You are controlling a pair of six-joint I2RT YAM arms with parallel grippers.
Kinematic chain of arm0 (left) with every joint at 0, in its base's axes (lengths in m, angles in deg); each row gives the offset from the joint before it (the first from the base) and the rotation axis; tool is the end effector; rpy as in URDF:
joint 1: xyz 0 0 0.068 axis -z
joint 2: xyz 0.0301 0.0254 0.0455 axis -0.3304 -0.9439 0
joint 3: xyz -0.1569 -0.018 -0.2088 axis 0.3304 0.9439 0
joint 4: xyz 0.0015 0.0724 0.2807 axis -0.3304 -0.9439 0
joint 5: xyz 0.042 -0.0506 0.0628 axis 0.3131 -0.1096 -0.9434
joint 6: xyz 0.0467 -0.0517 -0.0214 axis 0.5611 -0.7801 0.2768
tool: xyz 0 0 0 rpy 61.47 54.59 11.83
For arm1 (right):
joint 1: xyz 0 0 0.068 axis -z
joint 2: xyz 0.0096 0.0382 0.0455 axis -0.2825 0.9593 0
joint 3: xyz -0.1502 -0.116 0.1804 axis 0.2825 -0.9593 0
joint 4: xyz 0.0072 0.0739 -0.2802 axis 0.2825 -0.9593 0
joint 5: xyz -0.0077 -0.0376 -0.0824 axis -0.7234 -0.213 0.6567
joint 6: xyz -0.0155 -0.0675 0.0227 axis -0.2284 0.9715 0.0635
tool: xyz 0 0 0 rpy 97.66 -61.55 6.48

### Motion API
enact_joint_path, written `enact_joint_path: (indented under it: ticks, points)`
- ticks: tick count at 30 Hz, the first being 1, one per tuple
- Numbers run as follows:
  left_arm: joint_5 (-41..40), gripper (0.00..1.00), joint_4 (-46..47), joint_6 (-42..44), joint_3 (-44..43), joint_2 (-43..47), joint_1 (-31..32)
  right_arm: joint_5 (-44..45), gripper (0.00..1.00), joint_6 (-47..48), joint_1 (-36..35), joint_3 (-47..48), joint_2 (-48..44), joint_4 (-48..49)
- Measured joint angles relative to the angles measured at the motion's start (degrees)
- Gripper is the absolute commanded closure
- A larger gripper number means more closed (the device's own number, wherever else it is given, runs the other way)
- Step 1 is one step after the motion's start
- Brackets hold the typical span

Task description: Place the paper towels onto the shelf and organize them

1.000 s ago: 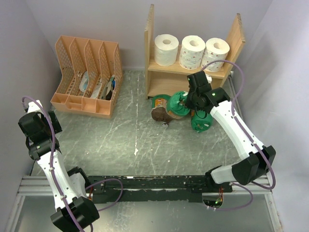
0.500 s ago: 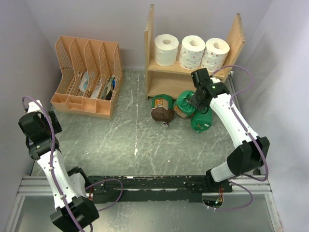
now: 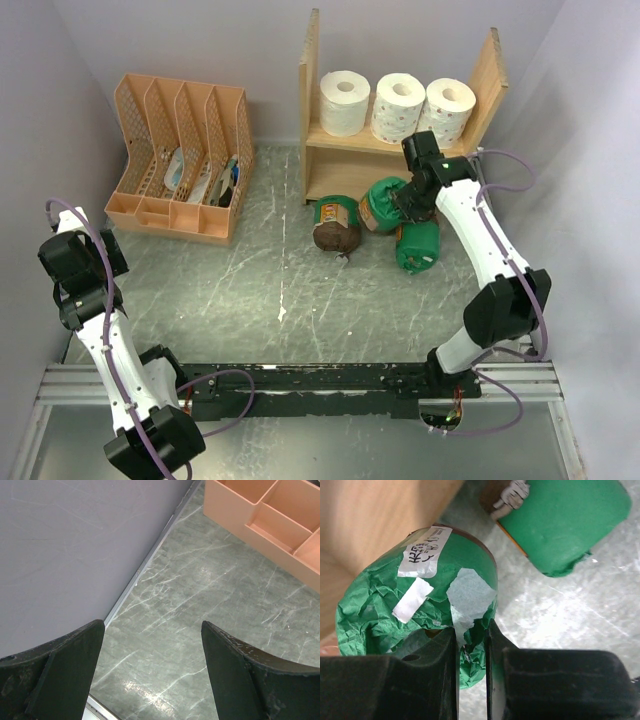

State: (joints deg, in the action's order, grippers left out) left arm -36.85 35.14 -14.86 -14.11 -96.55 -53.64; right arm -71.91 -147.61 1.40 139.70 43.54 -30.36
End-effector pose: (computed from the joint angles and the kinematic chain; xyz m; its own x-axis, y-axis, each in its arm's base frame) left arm 0.1820 0.1288 0.2748 -0.4497 -0.1775 -0.8754 -0.5617 0.8182 0.1227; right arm 0.3391 0.0766 0.3031 -0.4426 0.8314 -0.3360 0.7738 0.5434 0.3254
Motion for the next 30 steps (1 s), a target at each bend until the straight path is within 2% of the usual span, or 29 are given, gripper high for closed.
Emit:
enact_joint_path:
  ticks: [5, 11, 30]
  points:
    - [0.0, 0.10, 0.0, 0.0, 0.0, 0.0, 0.0, 4.2, 1.00, -6.8, 0.0, 7.1, 5.3, -1.4]
    - [0.0, 0.10, 0.0, 0.0, 0.0, 0.1, -0.6, 8.7, 1.00, -12.7, 0.1, 6.4, 8.0, -3.2]
    - [-0.1, 0.09, 0.0, 0.0, 0.0, -0.7, -1.6, 8.4, 1.00, -17.6, 0.4, 6.8, 10.8, 0.5]
